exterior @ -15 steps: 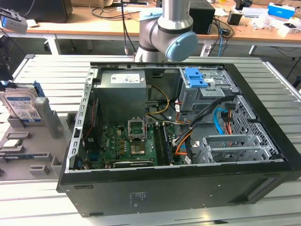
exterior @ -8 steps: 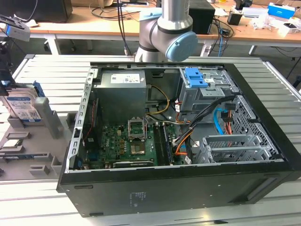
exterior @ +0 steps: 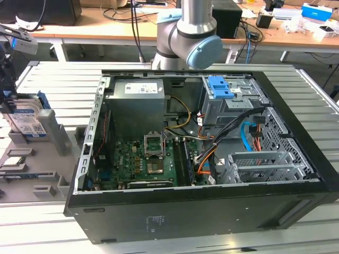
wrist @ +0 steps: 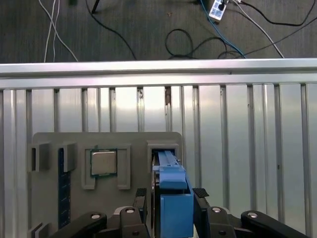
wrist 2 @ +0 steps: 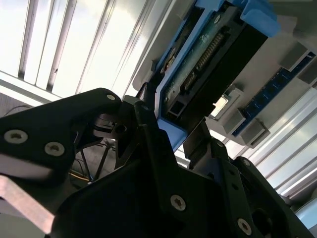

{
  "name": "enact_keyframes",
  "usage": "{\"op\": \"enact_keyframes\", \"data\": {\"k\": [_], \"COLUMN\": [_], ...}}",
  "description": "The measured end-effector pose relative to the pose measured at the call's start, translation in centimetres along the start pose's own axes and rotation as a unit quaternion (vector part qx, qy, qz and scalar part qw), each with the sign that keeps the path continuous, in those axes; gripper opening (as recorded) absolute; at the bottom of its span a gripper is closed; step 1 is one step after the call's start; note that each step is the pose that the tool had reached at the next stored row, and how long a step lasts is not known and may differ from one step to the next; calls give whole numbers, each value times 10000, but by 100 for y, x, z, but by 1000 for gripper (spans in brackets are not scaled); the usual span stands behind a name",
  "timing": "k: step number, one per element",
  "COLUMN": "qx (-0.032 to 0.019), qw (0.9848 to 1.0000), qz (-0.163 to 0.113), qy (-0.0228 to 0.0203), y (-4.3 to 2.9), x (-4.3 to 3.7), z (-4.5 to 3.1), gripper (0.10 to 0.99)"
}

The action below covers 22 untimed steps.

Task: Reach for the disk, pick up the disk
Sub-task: 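Pick up the disk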

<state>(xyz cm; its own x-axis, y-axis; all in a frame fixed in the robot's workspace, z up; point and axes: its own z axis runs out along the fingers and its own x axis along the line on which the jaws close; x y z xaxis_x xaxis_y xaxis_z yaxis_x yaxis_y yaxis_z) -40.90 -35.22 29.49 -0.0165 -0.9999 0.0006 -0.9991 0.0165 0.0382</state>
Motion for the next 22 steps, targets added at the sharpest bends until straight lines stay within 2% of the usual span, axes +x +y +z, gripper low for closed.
{"op": "enact_keyframes", "data": {"k": [6,10,11,12,14,22], "qx": [0,0,0,-1,0,0], "qw": [9999,9999,9999,9999,9999,9999], "qz": [-150,-153,-154,-153,-154,-154], "qy": [7,8,8,8,7,7], "y": [-2,-2,-2,-2,-2,-2], "x": [0,0,0,0,0,0], "z": [47,50,51,51,52,58], "gripper": [482,482,467,400,369,369]}}
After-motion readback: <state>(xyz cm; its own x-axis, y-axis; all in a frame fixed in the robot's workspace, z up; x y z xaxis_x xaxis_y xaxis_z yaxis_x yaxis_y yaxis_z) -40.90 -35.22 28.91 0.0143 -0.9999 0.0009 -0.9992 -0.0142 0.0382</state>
